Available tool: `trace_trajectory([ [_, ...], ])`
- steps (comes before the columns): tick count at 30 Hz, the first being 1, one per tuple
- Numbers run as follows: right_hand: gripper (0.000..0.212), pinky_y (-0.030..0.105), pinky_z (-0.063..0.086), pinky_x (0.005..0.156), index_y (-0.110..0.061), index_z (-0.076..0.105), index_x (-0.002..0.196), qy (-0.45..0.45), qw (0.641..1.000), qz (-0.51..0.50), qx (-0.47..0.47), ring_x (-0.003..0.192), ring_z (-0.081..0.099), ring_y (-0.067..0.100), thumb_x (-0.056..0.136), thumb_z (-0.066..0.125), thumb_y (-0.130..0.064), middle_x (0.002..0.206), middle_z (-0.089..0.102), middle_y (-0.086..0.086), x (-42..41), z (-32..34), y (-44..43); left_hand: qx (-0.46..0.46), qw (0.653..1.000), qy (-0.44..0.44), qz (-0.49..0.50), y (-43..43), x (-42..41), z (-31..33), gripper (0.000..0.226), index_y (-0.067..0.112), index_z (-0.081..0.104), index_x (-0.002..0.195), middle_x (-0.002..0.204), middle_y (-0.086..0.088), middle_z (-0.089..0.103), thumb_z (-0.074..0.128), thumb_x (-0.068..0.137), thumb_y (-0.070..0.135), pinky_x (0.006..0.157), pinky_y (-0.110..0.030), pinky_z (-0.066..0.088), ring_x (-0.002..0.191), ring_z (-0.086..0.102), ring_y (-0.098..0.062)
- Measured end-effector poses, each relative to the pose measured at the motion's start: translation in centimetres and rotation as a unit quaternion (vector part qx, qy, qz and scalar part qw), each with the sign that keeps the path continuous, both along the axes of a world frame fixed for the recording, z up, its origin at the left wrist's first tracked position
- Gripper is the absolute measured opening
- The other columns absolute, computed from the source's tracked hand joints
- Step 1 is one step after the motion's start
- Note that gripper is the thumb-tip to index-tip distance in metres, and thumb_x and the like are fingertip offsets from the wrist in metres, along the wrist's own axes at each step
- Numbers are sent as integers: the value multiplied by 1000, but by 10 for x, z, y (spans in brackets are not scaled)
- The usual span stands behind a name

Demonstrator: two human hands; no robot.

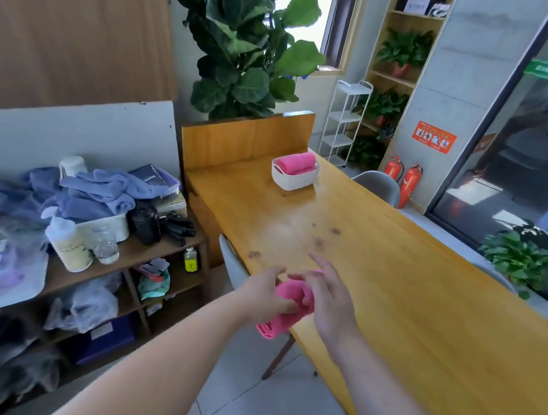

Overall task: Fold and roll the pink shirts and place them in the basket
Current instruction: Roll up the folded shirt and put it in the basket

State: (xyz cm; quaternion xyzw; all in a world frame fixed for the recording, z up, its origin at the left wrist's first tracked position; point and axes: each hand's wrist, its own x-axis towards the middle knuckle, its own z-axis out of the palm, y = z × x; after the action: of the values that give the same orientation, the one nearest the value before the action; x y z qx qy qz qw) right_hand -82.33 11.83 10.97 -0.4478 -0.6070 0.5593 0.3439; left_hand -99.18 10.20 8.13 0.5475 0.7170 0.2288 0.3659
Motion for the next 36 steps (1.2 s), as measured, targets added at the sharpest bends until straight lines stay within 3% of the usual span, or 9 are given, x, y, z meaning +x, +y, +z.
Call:
trace_trajectory([
  [4, 47, 32, 49, 105, -41, 56, 142, -95, 992, 6, 84, 122, 57, 8, 98, 47, -27, 130, 57, -11, -45, -13, 34, 54, 998, 23, 38, 26, -38, -5, 95, 23, 35, 163, 147, -4, 59, 80, 82, 47, 104, -43, 55, 124, 62, -25],
  [8, 32, 46, 57, 89, -40, 56, 118, -127, 990, -30, 56, 94, 69, 16, 87, 49, -36, 112, 65, -1, -78, -26, 91, 91, 993, 37, 69, 65, -84, -6, 97, 21, 28, 165, 140, -2, 61, 78, 84, 39, 97, -35, 53, 120, 62, -24],
  [15, 29, 33, 55, 73, -42, 55, 110, -107, 992, 66, 32, 88, 68, 15, 97, 43, -18, 91, 71, -4, -174, -9, 201, 111, 981, 155, 29, 149, -138, -7, 76, 35, 41, 149, 112, 6, 65, 76, 82, 37, 88, -44, 57, 104, 65, -22],
  [18, 32, 32, 53, 82, -35, 59, 110, -91, 991, 79, 51, 98, 66, 13, 98, 46, -8, 105, 70, -5, -191, -20, 232, 116, 982, 82, 126, 181, -178, -1, 105, 30, 22, 167, 114, 15, 63, 79, 80, 47, 91, -34, 54, 110, 66, -17],
  [21, 34, 29, 51, 85, -24, 61, 109, -48, 997, 62, 28, 99, 68, 16, 97, 47, 5, 98, 75, 0, -195, -42, 262, 123, 971, -49, 199, 205, -209, -5, 110, 43, 28, 163, 124, 14, 61, 87, 70, 49, 98, -35, 57, 111, 66, -10],
  [26, 36, 35, 47, 85, -43, 59, 115, -90, 996, -7, 16, 113, 60, 22, 102, 51, -10, 108, 67, -7, -192, -69, 314, 137, 930, -243, 239, 256, -219, -13, 78, 39, 50, 148, 135, 2, 62, 90, 82, 39, 92, -39, 64, 115, 68, -15],
  [31, 59, 33, 54, 94, -62, 36, 151, -19, 999, 27, -1, 107, 72, 6, 106, 61, -32, 131, 66, -17, -211, -61, 345, 116, 936, -272, 193, 316, -224, -17, 57, 36, 58, 138, 127, 9, 69, 85, 88, 36, 78, -25, 61, 103, 72, -8],
  [34, 75, 18, 50, 88, -68, 17, 154, -13, 999, 35, -13, 110, 65, -10, 103, 66, -42, 134, 62, -25, -223, -59, 370, 112, 937, -277, 180, 359, -224, -26, 48, 27, 64, 133, 119, 5, 74, 84, 90, 33, 73, -22, 59, 93, 75, -6],
  [36, 78, 22, 53, 95, -71, 15, 153, -5, 1000, 12, -17, 115, 65, -8, 101, 68, -47, 136, 63, -23, -228, -65, 393, 96, 936, -292, 171, 389, -225, -34, 45, 21, 64, 131, 115, 1, 75, 83, 91, 34, 68, -21, 57, 88, 76, -8],
])
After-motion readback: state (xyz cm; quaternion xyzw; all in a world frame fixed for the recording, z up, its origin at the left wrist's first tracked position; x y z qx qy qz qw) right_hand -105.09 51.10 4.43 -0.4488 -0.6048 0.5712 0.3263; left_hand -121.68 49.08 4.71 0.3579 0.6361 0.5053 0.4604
